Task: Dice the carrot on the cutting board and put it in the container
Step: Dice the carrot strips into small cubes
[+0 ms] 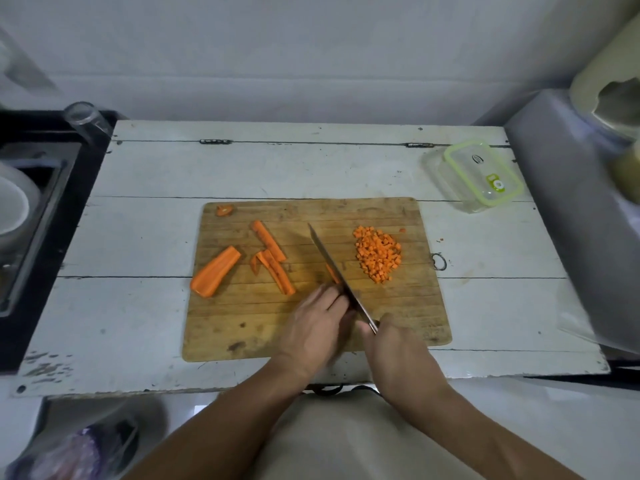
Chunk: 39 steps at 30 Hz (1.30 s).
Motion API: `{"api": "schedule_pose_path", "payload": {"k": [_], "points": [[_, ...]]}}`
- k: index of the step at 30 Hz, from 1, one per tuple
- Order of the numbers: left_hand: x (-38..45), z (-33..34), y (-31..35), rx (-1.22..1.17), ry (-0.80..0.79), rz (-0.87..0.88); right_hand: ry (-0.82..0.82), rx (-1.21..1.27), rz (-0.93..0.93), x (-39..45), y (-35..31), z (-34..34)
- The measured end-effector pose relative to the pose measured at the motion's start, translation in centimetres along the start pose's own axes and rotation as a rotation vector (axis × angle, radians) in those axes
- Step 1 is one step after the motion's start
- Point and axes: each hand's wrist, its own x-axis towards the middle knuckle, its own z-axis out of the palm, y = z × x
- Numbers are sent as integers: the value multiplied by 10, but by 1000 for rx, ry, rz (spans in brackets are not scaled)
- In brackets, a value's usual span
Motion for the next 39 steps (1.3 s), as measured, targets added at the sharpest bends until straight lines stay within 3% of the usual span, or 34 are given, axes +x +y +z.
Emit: {"api": "schedule_pose_path", "payload": {"k": [6,10,14,17,20,22,24,32,36,38,39], "points": [[2,-6,7,20,6,-3,64,169,114,2,23,17],[5,-14,7,-17,-12,19,62,289,90,10,42,5],[8,-27,3,-207,8,-193,-2,539,11,14,59,-13],[27,-48,2,-486,146,-547,-177,814,91,9,67,-29],[59,-65,14,-1208,212,-981,-389,1090,244,9,71,-43],[75,-71,24,-1613,43,-1091,-466,1236,247,14,72,-45],[83,-74,31,-1734,-160,-1065,-505,1304,222,17,73,-45],[93,-70,21,-1560,-324,-1062,-495,1278,177,20,94,-43],[98,-70,19,-1444,-277,-1074,-402,1420,202,23,107,-48],[102,-65,15,-1111,-300,-851,-320,1490,202,24,115,-56],[103,-62,9,-802,-338,-615,-285,1499,206,25,118,-60]]}}
